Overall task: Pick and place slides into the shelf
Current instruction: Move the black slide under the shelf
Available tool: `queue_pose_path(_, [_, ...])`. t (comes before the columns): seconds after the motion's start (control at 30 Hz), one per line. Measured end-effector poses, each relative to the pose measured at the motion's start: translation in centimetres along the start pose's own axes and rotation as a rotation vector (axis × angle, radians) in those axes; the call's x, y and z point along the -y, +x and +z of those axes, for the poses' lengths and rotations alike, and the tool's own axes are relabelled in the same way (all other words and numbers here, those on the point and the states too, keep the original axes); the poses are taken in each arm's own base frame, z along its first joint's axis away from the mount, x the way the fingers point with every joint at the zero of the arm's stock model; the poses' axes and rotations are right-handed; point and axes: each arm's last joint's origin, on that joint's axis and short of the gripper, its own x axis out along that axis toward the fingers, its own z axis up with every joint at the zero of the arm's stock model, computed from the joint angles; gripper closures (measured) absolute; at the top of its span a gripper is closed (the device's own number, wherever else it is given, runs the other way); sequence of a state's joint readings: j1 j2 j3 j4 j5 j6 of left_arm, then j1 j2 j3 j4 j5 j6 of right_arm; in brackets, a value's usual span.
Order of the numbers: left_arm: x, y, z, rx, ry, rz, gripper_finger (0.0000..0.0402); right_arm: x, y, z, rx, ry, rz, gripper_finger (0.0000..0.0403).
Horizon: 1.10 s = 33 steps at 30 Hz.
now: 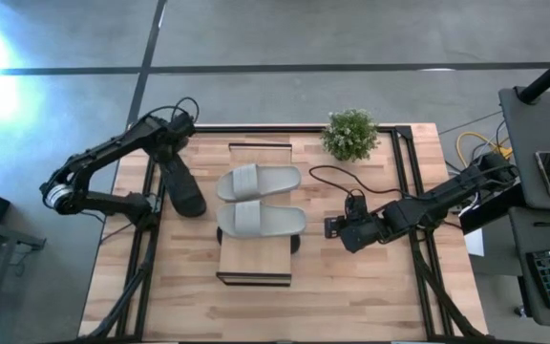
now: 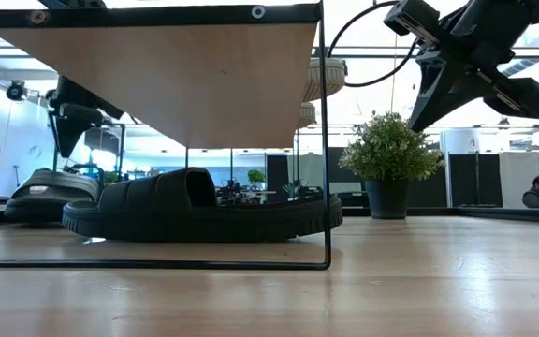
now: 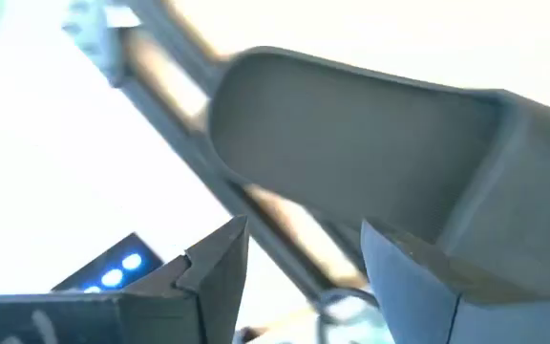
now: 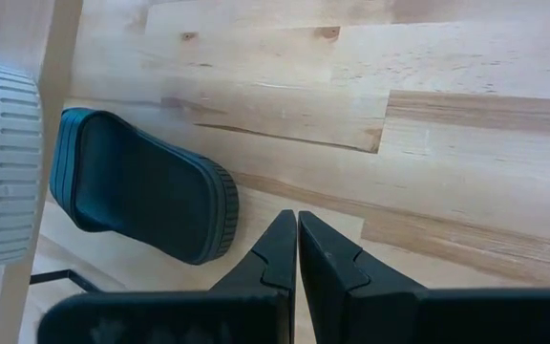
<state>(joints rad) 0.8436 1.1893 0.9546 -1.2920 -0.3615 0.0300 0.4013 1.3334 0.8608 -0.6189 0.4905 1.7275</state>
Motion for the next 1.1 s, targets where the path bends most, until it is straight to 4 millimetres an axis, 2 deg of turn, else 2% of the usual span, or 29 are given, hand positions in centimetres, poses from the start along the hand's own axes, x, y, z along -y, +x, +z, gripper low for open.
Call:
queue_pose_path(0.1, [-0.4, 0.2, -0.3, -0.039, -0.017, 0.006, 0.0220, 0.0, 0.0, 0.0, 0.000, -0.001, 0.000, 0.0394])
queue_pose_path(0.17, [-0.5, 0.9, -0.4, -0.102, -0.008, -0.025, 0.0241, 0.0, 0.0, 0.0, 0.000, -0.001, 0.000, 0.0394])
queue_pose_path(0.4, [-0.1, 2.4, 0.2, -0.174, 0.001, -0.047, 0.0387, 0.0, 0.0, 0.0, -0.001, -0.018, 0.001, 0.0394])
queue_pose_path(0.57, [0.0, 2.8, 0.2, -0.246, 0.044, -0.022, 0.0393, 0.0, 0.0, 0.0, -0.001, -0.018, 0.001, 0.0394])
queue_pose_path(0.77, [0.1, 3.7, -0.2, -0.416, 0.107, 0.025, 0.0400, 0.0, 0.0, 0.0, -0.001, -0.033, 0.002, 0.0394])
queue_pose_path(0.87, [0.3, 4.3, -0.4, -0.439, 0.127, 0.008, 0.0400, 0.0, 0.0, 0.0, -0.001, -0.042, 0.002, 0.0394])
queue_pose_path(0.97, [0.9, 5.2, -0.5, -0.458, 0.134, -0.080, 0.0400, 0.0, 0.0, 0.0, -0.001, -0.050, 0.002, 0.0394])
queue_pose_path(1.1, [1.4, 6.5, -0.5, -0.446, 0.150, -0.077, 0.0400, 0.0, 0.0, 0.0, -0.001, -0.051, 0.003, 0.0394])
